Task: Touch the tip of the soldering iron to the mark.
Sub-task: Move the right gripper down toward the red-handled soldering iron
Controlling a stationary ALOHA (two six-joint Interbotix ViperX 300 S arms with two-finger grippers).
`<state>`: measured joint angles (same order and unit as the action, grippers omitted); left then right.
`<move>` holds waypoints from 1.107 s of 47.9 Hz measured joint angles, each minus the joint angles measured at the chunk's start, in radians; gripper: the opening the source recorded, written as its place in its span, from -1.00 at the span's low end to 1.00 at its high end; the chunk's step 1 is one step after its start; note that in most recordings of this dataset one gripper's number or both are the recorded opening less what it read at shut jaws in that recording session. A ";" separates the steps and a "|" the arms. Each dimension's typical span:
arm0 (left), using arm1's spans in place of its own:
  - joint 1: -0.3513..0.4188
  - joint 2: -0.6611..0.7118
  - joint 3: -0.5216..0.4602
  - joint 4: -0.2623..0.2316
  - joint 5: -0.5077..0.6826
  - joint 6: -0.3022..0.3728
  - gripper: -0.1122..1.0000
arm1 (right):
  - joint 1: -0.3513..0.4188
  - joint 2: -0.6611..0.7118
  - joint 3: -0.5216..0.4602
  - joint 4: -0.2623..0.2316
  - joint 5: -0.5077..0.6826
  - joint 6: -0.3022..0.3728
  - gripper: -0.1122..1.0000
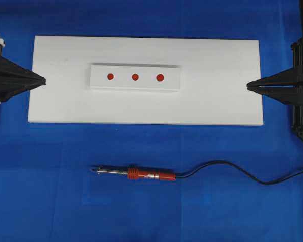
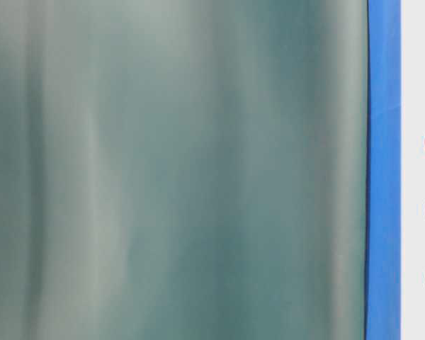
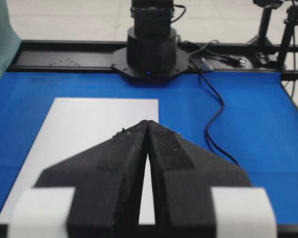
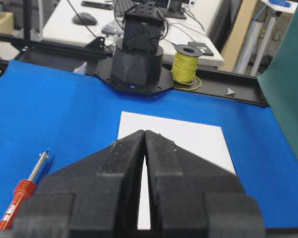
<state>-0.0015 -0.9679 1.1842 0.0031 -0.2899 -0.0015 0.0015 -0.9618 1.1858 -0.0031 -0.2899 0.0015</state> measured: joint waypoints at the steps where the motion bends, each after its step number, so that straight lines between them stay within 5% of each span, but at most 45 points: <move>1: -0.002 0.000 0.000 -0.002 -0.002 0.002 -0.79 | 0.002 0.000 0.000 0.000 0.000 0.000 -0.80; 6: -0.009 0.000 0.000 0.000 -0.002 0.008 -0.79 | 0.002 0.006 -0.006 -0.002 0.006 0.002 -0.91; 23: -0.012 0.000 0.005 -0.002 0.008 0.003 -0.79 | 0.057 0.055 -0.051 0.000 0.040 0.014 -0.82; 30: -0.012 0.000 0.008 0.000 0.009 0.002 -0.79 | 0.077 0.101 -0.061 0.002 0.041 0.054 -0.42; 42: -0.012 0.000 0.008 0.000 0.009 -0.005 -0.79 | 0.132 0.255 -0.094 0.002 0.037 0.149 0.81; 53: -0.012 0.000 0.009 0.000 0.009 -0.005 -0.79 | 0.193 0.451 -0.149 0.020 -0.034 0.216 0.74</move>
<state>-0.0138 -0.9679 1.1934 0.0031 -0.2807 -0.0061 0.1948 -0.5108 1.0370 0.0169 -0.3237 0.2178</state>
